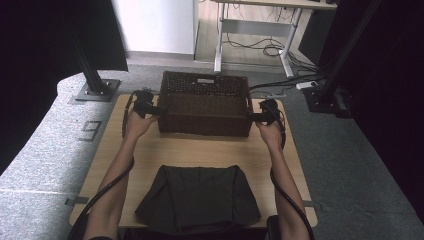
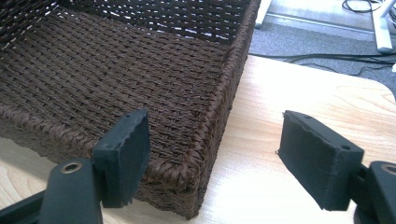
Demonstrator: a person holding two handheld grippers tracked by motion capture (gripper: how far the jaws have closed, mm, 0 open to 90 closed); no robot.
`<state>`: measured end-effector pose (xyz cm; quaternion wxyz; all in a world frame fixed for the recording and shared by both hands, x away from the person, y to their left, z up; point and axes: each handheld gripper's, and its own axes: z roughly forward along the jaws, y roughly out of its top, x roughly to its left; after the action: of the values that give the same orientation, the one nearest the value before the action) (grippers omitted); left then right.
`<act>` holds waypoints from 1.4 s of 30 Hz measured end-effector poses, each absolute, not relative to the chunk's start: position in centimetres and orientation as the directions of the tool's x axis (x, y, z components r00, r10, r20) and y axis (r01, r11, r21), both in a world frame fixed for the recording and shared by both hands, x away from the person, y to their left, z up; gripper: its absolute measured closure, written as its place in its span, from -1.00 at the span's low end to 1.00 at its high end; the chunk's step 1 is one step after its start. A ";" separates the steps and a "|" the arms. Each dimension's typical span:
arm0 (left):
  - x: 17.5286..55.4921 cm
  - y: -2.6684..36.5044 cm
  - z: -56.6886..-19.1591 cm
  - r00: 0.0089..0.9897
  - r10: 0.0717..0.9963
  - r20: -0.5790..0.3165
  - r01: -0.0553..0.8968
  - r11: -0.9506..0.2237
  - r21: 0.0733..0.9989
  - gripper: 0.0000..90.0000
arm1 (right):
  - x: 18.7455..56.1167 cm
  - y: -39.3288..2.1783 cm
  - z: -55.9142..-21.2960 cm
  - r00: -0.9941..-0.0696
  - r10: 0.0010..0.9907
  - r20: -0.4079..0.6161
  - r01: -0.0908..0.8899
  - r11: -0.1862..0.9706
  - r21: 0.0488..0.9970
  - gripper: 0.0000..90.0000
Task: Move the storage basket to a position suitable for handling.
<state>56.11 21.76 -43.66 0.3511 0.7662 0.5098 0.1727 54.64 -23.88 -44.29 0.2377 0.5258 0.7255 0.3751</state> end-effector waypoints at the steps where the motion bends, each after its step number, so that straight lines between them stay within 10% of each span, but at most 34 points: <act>1: 56.0 21.8 -43.7 0.426 0.900 -0.094 0.659 -0.237 0.714 -0.42 | 54.6 -23.9 -44.3 -0.333 0.941 0.051 0.586 0.165 0.793 -0.46; 42: 47.4 22.3 -43.5 0.511 0.859 -0.034 0.611 -0.335 0.717 -0.41 | 46.6 -24.6 -44.4 -0.454 0.888 0.076 0.572 0.225 0.789 -0.45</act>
<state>47.43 22.30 -43.48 0.3465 0.7972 0.4609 0.1791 46.60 -24.60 -44.41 0.2006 0.4823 0.7564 0.3937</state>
